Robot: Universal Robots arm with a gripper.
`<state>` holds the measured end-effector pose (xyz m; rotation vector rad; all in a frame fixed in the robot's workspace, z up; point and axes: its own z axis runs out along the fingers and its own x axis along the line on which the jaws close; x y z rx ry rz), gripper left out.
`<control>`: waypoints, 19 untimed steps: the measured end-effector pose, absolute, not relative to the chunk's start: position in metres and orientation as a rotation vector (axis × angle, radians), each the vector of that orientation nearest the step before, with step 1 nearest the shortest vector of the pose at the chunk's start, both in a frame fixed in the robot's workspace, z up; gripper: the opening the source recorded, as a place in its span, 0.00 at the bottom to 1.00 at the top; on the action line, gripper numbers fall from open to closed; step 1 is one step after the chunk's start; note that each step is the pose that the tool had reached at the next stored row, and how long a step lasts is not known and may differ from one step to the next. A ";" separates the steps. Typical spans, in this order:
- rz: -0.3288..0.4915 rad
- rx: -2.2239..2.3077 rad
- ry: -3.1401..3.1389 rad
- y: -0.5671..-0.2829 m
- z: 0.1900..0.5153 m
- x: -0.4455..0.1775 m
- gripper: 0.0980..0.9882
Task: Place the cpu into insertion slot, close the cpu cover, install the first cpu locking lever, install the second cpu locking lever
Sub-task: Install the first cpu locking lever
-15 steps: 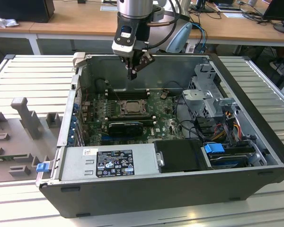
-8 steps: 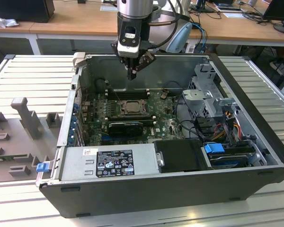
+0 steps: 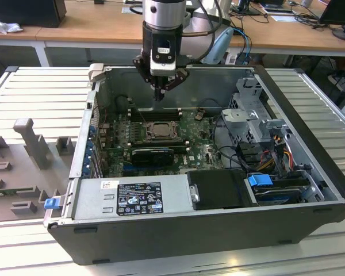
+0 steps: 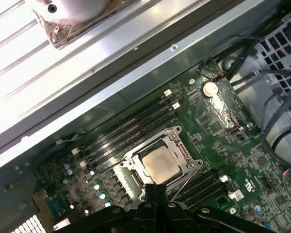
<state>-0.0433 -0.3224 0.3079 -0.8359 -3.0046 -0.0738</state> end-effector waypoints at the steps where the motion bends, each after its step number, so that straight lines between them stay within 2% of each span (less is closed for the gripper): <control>1: -0.073 -0.776 -3.020 -0.322 0.308 -0.043 0.01; 19: -0.069 -0.469 -3.078 -0.322 0.308 -0.044 0.01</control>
